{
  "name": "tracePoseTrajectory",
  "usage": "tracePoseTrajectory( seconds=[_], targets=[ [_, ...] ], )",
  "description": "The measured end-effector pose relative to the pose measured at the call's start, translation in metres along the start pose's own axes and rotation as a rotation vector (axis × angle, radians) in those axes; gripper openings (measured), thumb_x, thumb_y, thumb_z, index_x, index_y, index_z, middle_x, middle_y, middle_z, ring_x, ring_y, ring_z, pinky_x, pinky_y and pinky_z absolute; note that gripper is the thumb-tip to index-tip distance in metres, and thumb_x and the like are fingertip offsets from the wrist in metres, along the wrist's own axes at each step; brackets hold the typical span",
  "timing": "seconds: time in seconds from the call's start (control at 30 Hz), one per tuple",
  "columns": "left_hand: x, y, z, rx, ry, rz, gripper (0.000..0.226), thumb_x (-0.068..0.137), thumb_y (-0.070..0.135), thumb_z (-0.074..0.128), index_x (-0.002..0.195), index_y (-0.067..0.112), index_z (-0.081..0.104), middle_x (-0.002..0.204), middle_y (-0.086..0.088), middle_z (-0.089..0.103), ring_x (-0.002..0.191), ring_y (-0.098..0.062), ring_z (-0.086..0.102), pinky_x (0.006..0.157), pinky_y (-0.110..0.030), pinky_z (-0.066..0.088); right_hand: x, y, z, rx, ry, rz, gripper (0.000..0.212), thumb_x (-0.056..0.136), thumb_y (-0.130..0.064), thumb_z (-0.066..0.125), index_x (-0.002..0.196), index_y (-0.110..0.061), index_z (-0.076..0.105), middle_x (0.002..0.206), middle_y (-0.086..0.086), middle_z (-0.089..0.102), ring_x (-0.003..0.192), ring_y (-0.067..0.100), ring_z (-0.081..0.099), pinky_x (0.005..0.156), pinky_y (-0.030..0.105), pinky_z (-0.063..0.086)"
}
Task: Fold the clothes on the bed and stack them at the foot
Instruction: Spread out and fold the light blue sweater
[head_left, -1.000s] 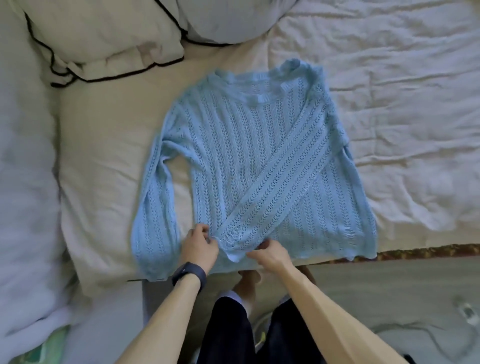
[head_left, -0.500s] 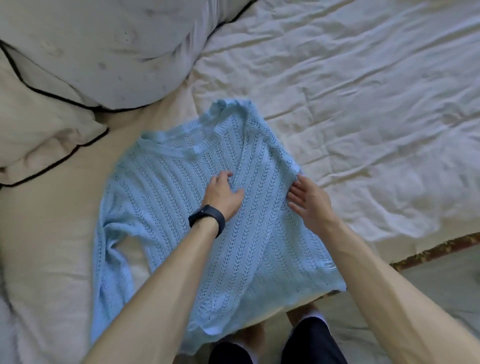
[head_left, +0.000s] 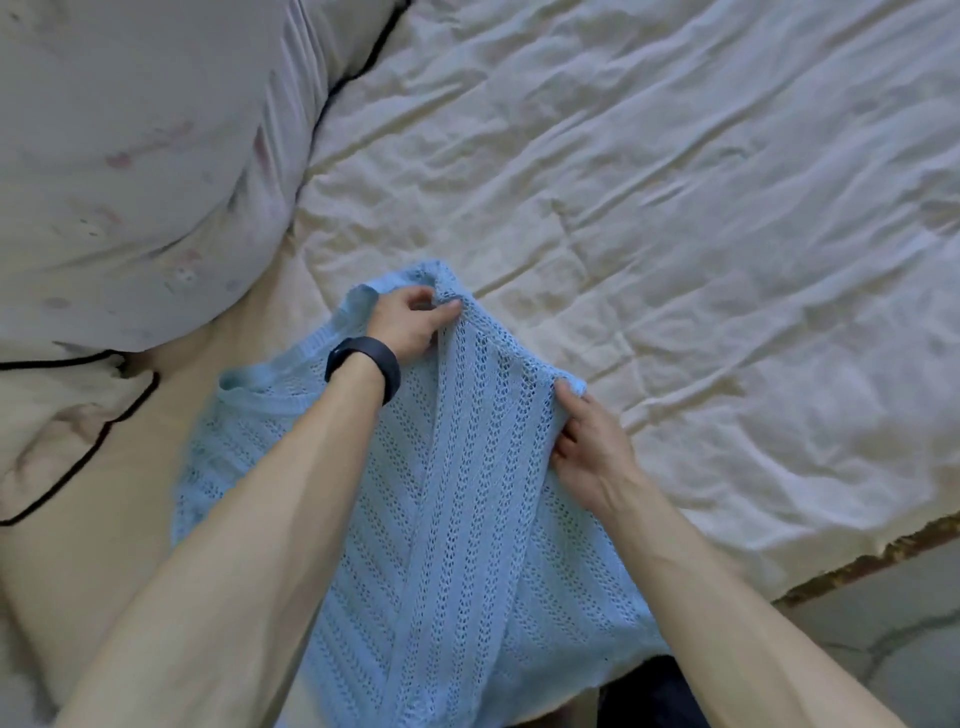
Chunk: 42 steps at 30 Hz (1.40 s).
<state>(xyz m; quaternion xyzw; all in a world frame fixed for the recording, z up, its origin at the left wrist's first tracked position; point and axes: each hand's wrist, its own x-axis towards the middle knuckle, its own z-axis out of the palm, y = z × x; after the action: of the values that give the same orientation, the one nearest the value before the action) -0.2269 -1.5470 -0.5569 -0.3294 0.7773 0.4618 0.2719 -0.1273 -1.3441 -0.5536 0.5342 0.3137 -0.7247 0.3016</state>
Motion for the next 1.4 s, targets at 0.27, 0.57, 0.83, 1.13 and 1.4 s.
tracePoseTrajectory(
  seconds=[0.27,0.57,0.83,1.13,1.4],
  targets=[
    [0.029,0.031,0.023,-0.087,0.052,0.086,0.019,0.081,0.033,0.084,0.090,0.024,0.071,0.101,-0.003,0.074,0.099,-0.023,0.072,0.093,-0.047,0.057,0.009,-0.002,-0.013,0.157,-0.045,0.001,0.005,0.095,-0.022,0.069,0.095,-0.017,0.069,0.089,0.004,0.077,0.074,0.014,0.074,0.071,0.031,0.060],
    [0.023,0.037,0.033,0.134,0.042,0.105,0.056,0.082,0.051,0.078,0.125,0.020,0.062,0.101,0.010,0.062,0.097,-0.016,0.063,0.090,-0.034,0.055,0.005,0.003,-0.011,-0.239,0.053,-0.175,0.026,0.092,-0.026,0.076,0.110,-0.008,0.073,0.098,0.008,0.078,0.078,0.020,0.074,0.061,0.032,0.060],
    [-0.033,-0.016,-0.001,0.577,0.403,0.665,0.017,0.094,0.015,0.061,0.108,0.012,0.069,0.104,-0.006,0.068,0.098,-0.027,0.061,0.080,-0.040,0.051,-0.016,0.005,0.001,-1.205,0.362,-0.887,0.027,0.089,-0.036,0.068,0.101,-0.017,0.053,0.103,0.002,0.054,0.100,0.027,0.051,0.084,0.036,0.036],
    [0.038,-0.045,-0.010,1.015,0.211,0.261,0.063,0.105,0.052,0.012,0.159,0.028,-0.010,0.167,0.005,-0.017,0.154,-0.013,-0.013,0.121,-0.052,-0.008,0.057,0.007,0.045,-2.163,-0.084,-1.362,0.074,0.102,-0.056,0.030,0.164,-0.019,0.014,0.171,0.005,0.003,0.158,0.022,-0.004,0.125,0.057,-0.002],
    [-0.048,-0.092,0.024,0.638,0.447,0.359,0.065,0.104,0.041,0.033,0.161,0.028,0.005,0.169,0.002,-0.005,0.156,-0.018,-0.003,0.122,-0.053,-0.002,0.061,0.009,0.032,-2.046,-0.033,-1.635,0.074,0.103,-0.056,0.034,0.163,-0.015,0.020,0.171,0.009,0.005,0.158,0.023,0.003,0.125,0.057,0.002]
  ],
)
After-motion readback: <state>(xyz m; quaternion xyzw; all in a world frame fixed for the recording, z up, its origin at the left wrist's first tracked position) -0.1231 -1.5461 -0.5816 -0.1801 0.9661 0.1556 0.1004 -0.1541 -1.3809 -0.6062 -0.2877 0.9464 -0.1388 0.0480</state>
